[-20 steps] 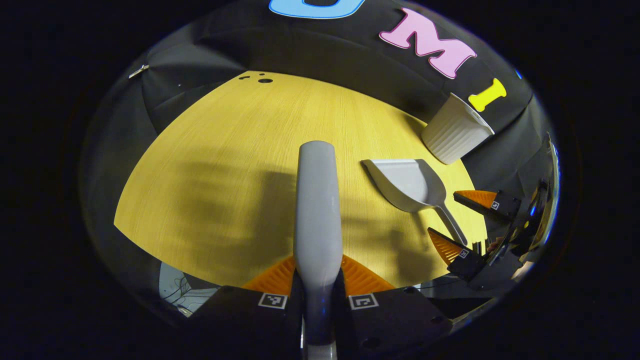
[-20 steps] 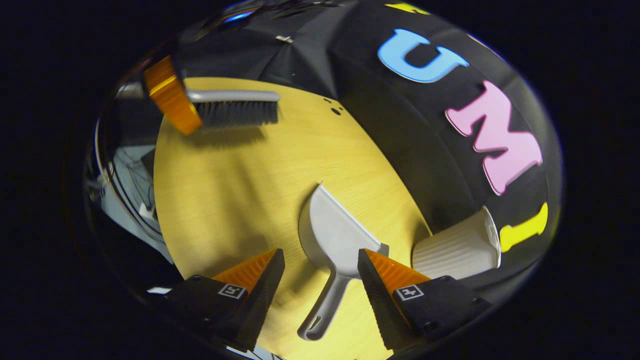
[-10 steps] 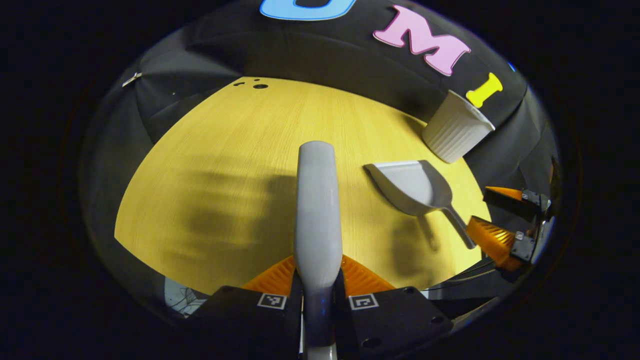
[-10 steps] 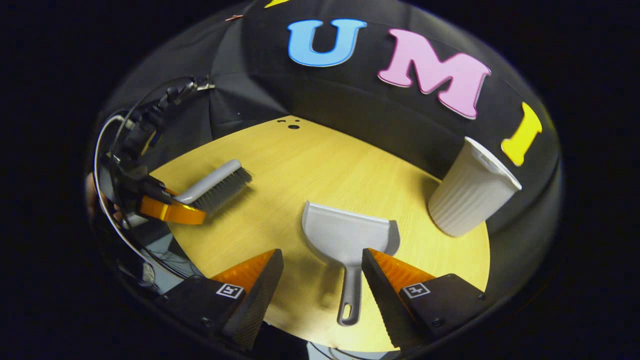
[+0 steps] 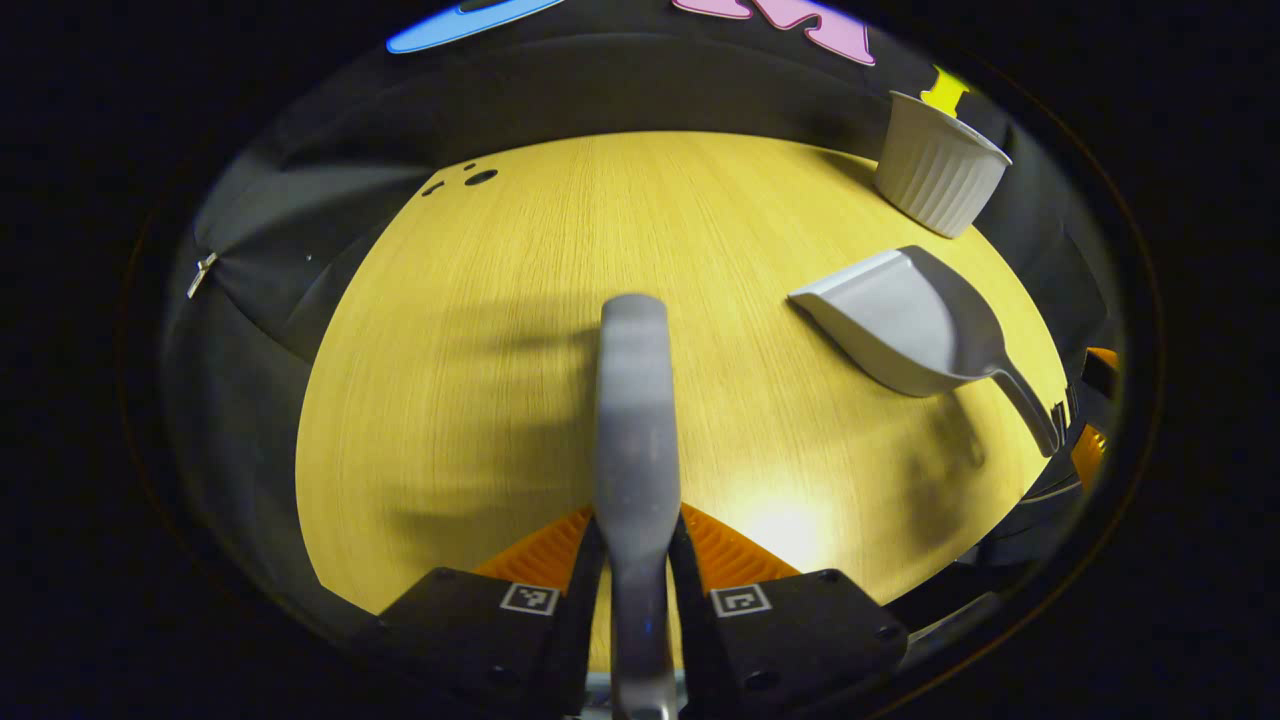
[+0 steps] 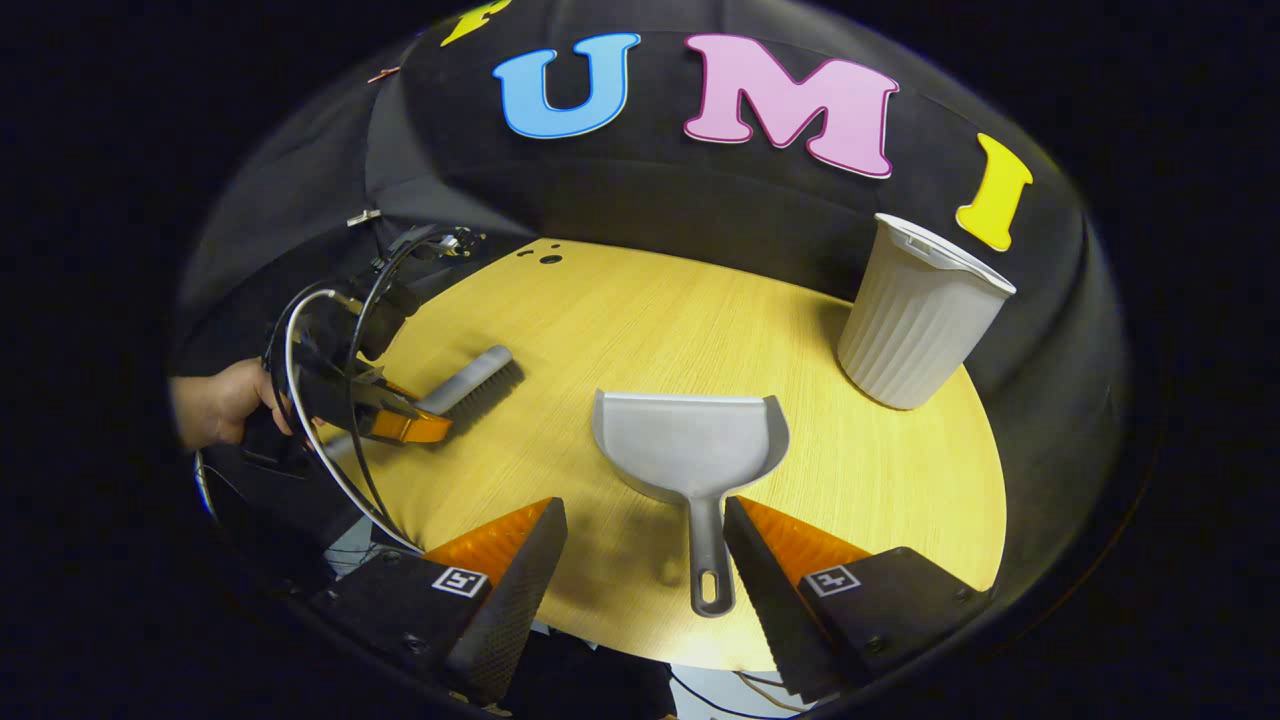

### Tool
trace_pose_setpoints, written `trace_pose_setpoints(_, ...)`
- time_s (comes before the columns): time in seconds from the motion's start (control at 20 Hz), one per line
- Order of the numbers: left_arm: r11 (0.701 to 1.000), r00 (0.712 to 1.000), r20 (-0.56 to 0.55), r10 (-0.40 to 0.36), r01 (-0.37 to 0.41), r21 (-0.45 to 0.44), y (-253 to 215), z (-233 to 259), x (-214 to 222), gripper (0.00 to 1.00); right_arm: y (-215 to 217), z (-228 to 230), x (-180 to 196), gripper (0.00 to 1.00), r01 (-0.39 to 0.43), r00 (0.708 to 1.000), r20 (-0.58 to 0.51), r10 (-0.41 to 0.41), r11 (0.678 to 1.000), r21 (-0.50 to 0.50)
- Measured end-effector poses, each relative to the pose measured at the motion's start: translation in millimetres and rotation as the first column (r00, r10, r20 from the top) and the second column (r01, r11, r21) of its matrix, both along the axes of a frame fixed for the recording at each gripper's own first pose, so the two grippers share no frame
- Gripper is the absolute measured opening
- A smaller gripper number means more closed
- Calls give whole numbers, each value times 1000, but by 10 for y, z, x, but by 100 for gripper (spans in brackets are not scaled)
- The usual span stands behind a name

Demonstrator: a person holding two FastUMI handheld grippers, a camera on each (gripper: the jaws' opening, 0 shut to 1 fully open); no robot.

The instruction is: Pick up the small broom and dustpan from the desktop, sweep the trash into the dustpan with the broom, and then empty the trash into the garbage bin.

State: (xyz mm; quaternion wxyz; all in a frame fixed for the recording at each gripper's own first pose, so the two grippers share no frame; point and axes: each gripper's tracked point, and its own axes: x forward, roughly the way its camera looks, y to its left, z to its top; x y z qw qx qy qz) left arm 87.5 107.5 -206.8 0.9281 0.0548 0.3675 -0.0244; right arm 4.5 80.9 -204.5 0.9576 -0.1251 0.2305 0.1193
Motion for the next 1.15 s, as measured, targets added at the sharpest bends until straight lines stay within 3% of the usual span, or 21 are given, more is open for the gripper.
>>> trace_pose_setpoints(0.05, 1000, 999, 32, -6, 7, -23, -35, 87, 12, 46, -5, 50, 25, 98, 6, 1000, 8, -6, 1000, 6)
trace_pose_setpoints(0.1, 999, 997, 73, -4, 8, -49, -71, 202, 14, 57, -4, 108, 25, 98, 11, 1000, 17, -11, 1000, 16)
trace_pose_setpoints(0.25, 990, 964, 266, 8, 29, -136, -215, 779, -93, 100, 45, 451, 96, 98, 13, 996, 92, -17, 999, 44)
trace_pose_setpoints(0.4, 982, 877, 480, 39, 55, -179, -352, 1474, -306, 96, 143, 886, 160, 98, 1, 982, 188, -25, 991, 130)
trace_pose_setpoints(0.55, 990, 759, 647, 80, 15, -140, -310, 2097, -603, 96, 190, 1362, 213, 98, -16, 954, 297, -45, 980, 200)
trace_pose_setpoints(0.7, 995, 645, 758, 93, -29, -97, -350, 2547, -861, 96, 148, 1728, 175, 98, -25, 912, 406, -60, 979, 200)
trace_pose_setpoints(0.8, 996, 599, 796, 85, -28, -85, -430, 2709, -1000, 96, 144, 1854, 92, 98, -42, 885, 462, -51, 982, 187)
trace_pose_setpoints(0.9, 996, 590, 803, 83, -19, -89, -536, 2762, -1091, 96, 165, 1828, 20, 98, -46, 870, 491, -45, 984, 172)
trace_pose_setpoints(1.0, 995, 596, 799, 79, -2, -97, -609, 2710, -1094, 95, 241, 1680, 4, 98, -50, 880, 473, -39, 983, 174)
trace_pose_setpoints(1.15, 993, 633, 769, 90, -2, -115, -605, 2519, -1064, 96, 423, 1517, -27, 98, -96, 903, 429, 35, 988, 122)
